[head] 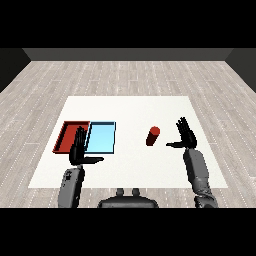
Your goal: Pick the red can and put it in the red box
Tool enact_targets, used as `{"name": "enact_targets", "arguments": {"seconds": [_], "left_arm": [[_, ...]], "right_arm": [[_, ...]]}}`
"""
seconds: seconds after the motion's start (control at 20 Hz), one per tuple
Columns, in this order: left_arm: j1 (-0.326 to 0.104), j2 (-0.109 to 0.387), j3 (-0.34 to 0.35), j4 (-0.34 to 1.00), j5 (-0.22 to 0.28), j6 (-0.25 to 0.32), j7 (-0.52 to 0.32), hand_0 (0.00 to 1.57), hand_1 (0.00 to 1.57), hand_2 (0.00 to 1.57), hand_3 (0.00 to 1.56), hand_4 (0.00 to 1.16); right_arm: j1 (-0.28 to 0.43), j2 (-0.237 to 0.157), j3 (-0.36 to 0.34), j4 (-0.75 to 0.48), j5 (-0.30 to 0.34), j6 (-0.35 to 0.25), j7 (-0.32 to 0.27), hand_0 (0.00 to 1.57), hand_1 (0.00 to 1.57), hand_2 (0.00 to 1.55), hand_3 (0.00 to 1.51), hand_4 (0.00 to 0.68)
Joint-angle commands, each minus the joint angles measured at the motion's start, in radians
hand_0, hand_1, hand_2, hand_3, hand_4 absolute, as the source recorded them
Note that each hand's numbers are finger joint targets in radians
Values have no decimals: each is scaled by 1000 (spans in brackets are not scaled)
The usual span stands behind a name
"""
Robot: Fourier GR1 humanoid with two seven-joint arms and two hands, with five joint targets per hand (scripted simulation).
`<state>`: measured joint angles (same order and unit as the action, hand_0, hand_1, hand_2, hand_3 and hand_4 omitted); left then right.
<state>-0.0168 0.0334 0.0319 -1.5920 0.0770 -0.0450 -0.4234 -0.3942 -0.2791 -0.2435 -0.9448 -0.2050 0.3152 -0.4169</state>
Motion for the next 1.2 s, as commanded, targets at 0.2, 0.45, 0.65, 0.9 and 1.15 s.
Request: {"name": "enact_targets", "arguments": {"seconds": [0.2, 0.45, 0.65, 0.9, 1.15], "left_arm": [[4, -27, -25, -43, -10, 32, 44, 0, 0, 0, 0, 0], [-27, 34, 45, 2, 57, -40, 33, 0, 0, 0, 0, 0], [-24, -9, 1, -45, 26, 16, 93, 0, 0, 0, 0, 0], [41, 15, 29, -13, 41, -38, -22, 0, 0, 0, 0, 0], [-7, 20, 14, -38, 28, -22, 52, 0, 0, 0, 0, 0]], "right_arm": [[-120, 39, 24, 242, 45, 7, -90, 0, 0, 0, 0, 0], [-154, 45, 15, 267, 26, 5, -85, 0, 0, 0, 0, 0], [-168, 132, 43, 291, 46, -61, -101, 0, 0, 0, 0, 0], [-213, 87, 14, 415, 29, 11, -134, 0, 0, 0, 0, 0], [-185, 87, 33, 385, 41, -1, -128, 0, 0, 0, 0, 0]]}}
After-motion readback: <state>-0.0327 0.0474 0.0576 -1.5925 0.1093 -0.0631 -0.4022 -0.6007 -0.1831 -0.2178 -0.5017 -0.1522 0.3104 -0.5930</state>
